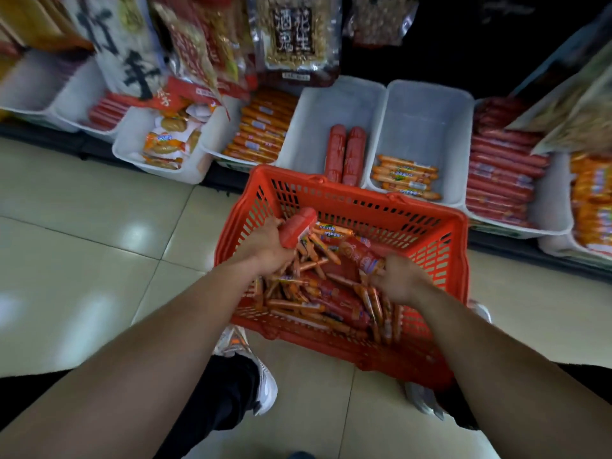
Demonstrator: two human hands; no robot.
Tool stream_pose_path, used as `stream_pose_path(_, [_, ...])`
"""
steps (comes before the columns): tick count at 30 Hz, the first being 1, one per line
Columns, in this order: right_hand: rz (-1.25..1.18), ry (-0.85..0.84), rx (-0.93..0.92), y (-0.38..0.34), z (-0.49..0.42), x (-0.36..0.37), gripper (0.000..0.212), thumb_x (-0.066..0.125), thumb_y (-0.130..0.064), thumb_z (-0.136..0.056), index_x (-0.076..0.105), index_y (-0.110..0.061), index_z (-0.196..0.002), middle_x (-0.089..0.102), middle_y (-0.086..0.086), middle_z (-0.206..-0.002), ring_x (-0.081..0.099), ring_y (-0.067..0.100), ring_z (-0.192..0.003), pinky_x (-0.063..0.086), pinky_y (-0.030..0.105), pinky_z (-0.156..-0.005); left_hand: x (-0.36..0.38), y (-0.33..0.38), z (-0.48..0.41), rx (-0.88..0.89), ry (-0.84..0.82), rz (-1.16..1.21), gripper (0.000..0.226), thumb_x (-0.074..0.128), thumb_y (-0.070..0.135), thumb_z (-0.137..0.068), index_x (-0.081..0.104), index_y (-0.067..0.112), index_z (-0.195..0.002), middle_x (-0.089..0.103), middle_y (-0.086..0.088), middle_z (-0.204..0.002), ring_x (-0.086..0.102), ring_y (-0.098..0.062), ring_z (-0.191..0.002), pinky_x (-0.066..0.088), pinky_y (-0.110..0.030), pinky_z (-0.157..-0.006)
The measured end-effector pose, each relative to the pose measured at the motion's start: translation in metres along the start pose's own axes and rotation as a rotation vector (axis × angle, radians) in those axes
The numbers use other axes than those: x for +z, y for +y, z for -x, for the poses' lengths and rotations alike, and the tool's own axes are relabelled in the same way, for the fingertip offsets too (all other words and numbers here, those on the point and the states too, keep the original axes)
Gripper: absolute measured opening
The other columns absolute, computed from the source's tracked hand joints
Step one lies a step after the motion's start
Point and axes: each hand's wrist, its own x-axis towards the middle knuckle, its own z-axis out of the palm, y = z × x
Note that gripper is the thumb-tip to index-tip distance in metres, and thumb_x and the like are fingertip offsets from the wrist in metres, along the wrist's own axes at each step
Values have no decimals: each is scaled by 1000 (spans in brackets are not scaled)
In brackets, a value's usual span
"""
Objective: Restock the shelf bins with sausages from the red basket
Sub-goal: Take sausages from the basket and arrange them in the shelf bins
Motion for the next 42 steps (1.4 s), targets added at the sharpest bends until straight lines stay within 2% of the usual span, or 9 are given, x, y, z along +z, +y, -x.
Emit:
stream_pose_path(4, [-46,82,-50,-13,36,-44,58,63,-56,-83,49,-20,-127,66,8,-110,64,31,-98,52,38,-81,-52,25,35,82,43,-73,66,76,28,-79,42,17,-134,63,-9,-115,65,-29,-97,53,-38,-84])
stream_pose_path(7, [-77,176,-85,-24,48,-73,61,62,-58,-82,47,-22,-129,66,7,-109,64,32,-99,52,40,-81,-90,37,53,158,83,-150,75,77,32,-80,37,16,-142,59,-8,-124,60,-28,-107,48,-34,-87])
stream_pose_path(13, [-199,313,-111,-47,30,-97,49,66,-51,-86,49,-19,-119,67,7,-105,64,30,-94,52,39,-81,-119,27,61,237,143,-103,60,77,24,-83,44,16,-133,60,-2,-112,57,-16,-93,42,-28,-77])
stream_pose_path(19, [-151,335,-108,-82,-32,-99,62,69,-48,-85,45,-12,-130,64,16,-120,61,37,-109,48,39,-87,-117,17,28,205,180,20,50,74,18,-84,50,15,-128,63,0,-103,59,-16,-84,44,-26,-71])
stream_pose_path(24, [-182,351,-62,-127,-105,-103,66,65,-49,-87,41,-13,-138,63,19,-122,61,39,-109,50,42,-91,-110,5,-3,177,191,37,51,72,23,-87,48,15,-131,53,14,-84,50,3,-66,39,-8,-51])
stream_pose_path(31, [-303,347,-74,-160,-158,-98,54,49,-47,-97,41,-18,-142,55,17,-135,56,40,-120,45,41,-102,-92,7,-31,116,175,219,40,70,23,-88,42,24,-117,59,6,-90,58,-9,-74,40,-20,-54])
stream_pose_path(36, [-226,410,-132,-128,-144,-95,26,55,-29,-92,66,-21,-113,69,8,-111,65,32,-102,53,37,-87,-94,25,-51,94,265,296,38,71,22,-86,47,21,-115,63,2,-85,62,-17,-68,43,-28,-56])
stream_pose_path(39, [-194,554,-156,-104,-132,-99,25,54,-24,-90,64,-19,-113,64,7,-113,62,32,-101,53,39,-84,-94,40,-71,80,302,264,39,72,26,-86,45,22,-114,67,-2,-96,65,-21,-77,47,-30,-64])
stream_pose_path(42, [-85,554,-138,-76,-127,-95,37,55,-23,-89,57,-15,-125,56,12,-123,55,37,-113,49,43,-88,-91,62,-102,86,325,203,44,72,26,-87,47,16,-121,61,0,-104,60,-18,-84,44,-30,-70])
